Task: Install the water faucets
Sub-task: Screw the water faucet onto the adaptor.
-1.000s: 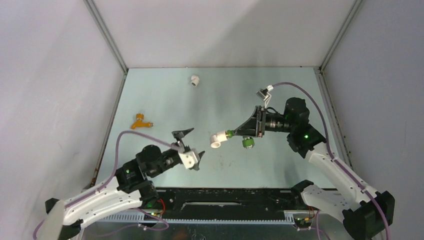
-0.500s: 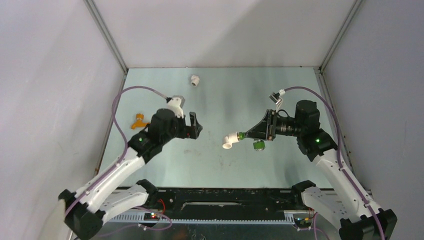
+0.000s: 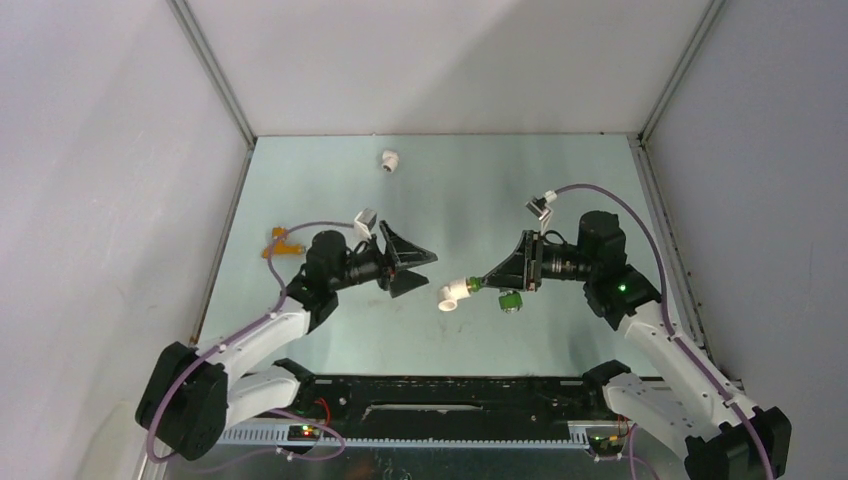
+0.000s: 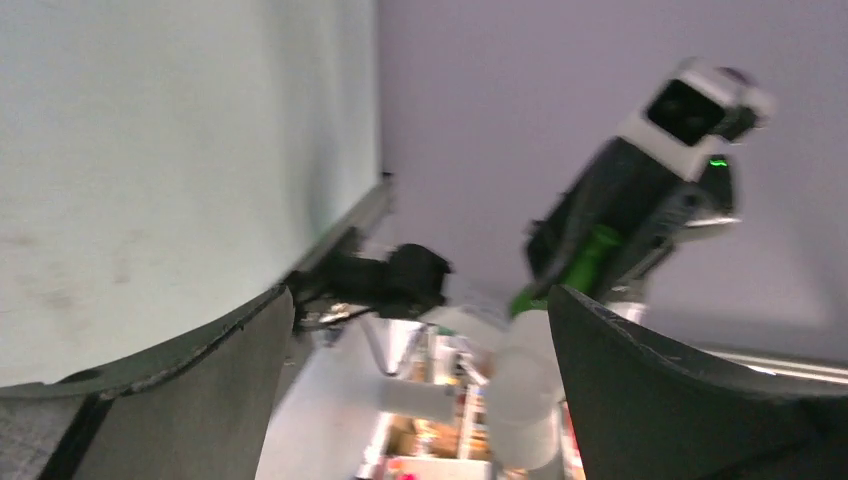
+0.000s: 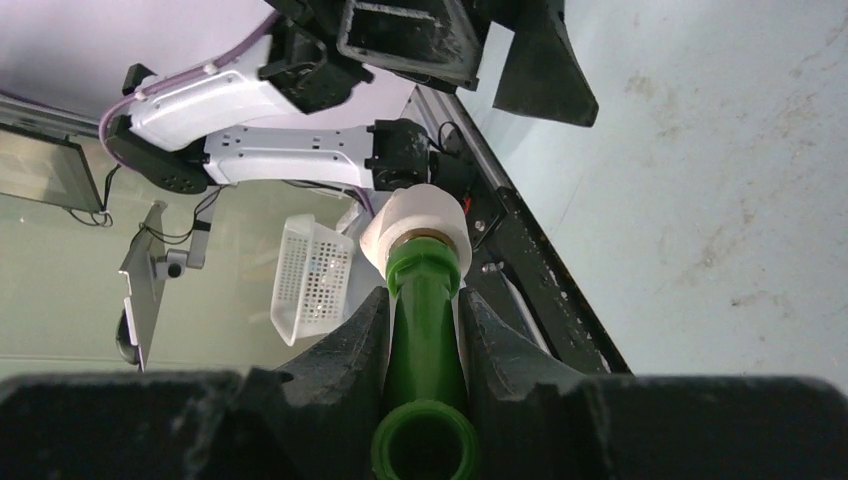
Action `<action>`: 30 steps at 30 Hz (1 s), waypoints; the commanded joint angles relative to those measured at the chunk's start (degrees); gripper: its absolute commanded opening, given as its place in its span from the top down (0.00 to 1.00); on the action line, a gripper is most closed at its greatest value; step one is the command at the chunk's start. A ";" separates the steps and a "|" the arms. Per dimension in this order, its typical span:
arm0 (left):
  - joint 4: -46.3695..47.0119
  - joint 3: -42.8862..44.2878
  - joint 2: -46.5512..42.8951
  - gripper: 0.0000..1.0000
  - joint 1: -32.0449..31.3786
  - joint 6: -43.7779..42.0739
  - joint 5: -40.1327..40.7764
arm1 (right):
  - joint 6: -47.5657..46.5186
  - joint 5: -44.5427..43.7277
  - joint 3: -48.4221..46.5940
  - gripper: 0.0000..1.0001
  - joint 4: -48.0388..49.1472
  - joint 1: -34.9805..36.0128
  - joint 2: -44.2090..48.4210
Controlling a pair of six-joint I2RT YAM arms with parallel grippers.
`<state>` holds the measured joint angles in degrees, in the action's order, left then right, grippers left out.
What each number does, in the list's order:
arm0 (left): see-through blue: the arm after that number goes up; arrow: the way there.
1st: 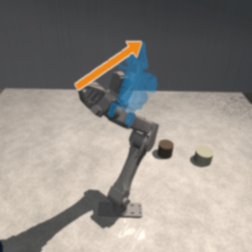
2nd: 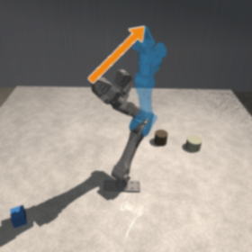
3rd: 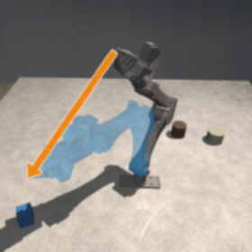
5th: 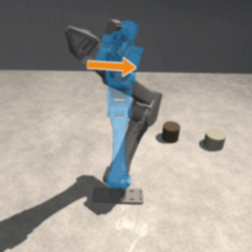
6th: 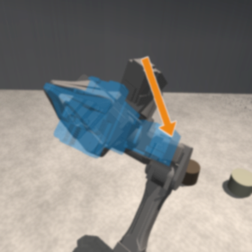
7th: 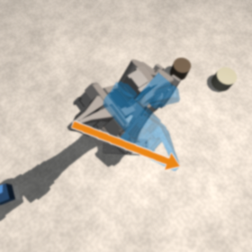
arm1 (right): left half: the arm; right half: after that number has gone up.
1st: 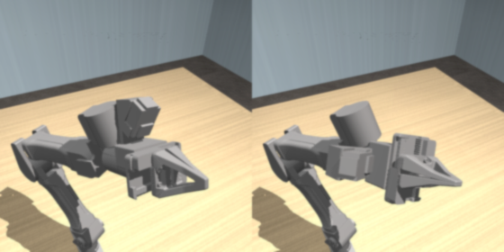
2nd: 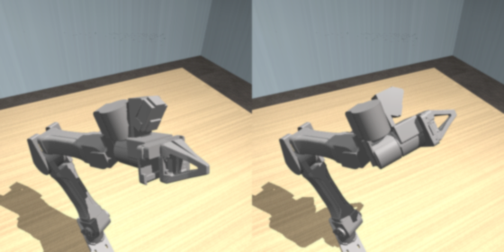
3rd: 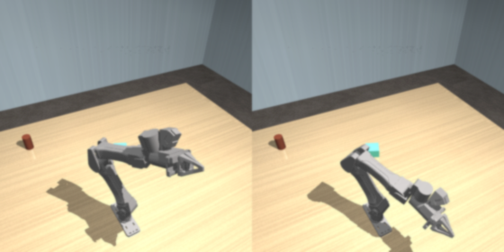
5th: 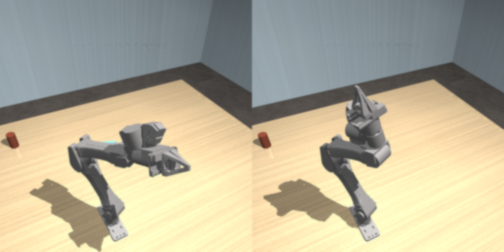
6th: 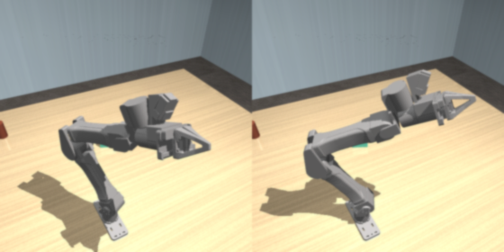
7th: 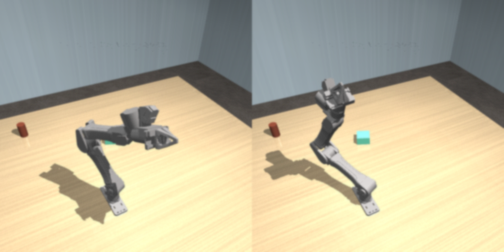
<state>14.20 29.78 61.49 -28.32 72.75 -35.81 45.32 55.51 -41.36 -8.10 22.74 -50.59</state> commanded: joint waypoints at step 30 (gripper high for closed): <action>76.49 -9.51 18.36 0.44 -13.79 44.55 4.09 | 9.43 -1.80 -0.38 1.00 20.57 1.76 -1.88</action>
<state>83.68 20.32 81.32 -41.06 117.60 -32.08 53.52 53.76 -40.97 7.14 24.62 -52.66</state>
